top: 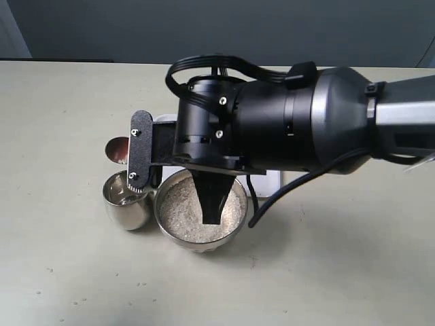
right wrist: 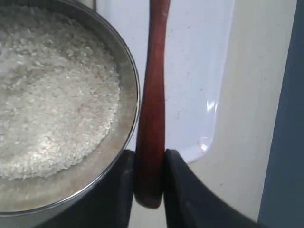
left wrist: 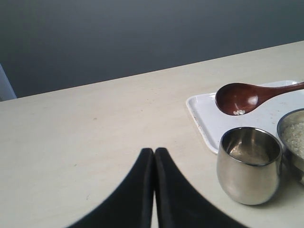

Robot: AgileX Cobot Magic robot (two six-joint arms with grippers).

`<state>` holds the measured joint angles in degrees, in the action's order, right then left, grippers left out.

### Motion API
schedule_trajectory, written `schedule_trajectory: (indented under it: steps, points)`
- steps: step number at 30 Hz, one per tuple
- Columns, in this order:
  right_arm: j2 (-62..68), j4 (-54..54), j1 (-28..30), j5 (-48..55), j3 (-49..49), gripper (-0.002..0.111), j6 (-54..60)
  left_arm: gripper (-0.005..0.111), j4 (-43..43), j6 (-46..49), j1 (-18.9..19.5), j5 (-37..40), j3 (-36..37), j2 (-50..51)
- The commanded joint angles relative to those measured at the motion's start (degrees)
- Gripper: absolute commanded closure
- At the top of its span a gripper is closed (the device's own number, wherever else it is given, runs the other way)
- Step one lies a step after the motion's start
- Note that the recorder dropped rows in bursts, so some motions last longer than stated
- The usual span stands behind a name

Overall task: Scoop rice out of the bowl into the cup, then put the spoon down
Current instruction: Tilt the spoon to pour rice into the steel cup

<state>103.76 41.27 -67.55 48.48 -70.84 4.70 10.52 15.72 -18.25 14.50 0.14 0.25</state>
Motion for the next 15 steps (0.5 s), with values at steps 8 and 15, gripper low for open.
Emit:
schedule_trajectory:
  steps: [8, 15]
  points:
    - [0.0, 1.0, 0.1, -0.2, -0.3, 0.109, -0.2, 0.106, 0.0, -0.2, -0.3, -0.7, -0.1, -0.2]
    - [0.0, 2.2, 0.1, -0.3, -0.3, 0.109, -0.2, 0.106, 0.0, -0.2, -0.3, -0.7, -0.1, -0.2]
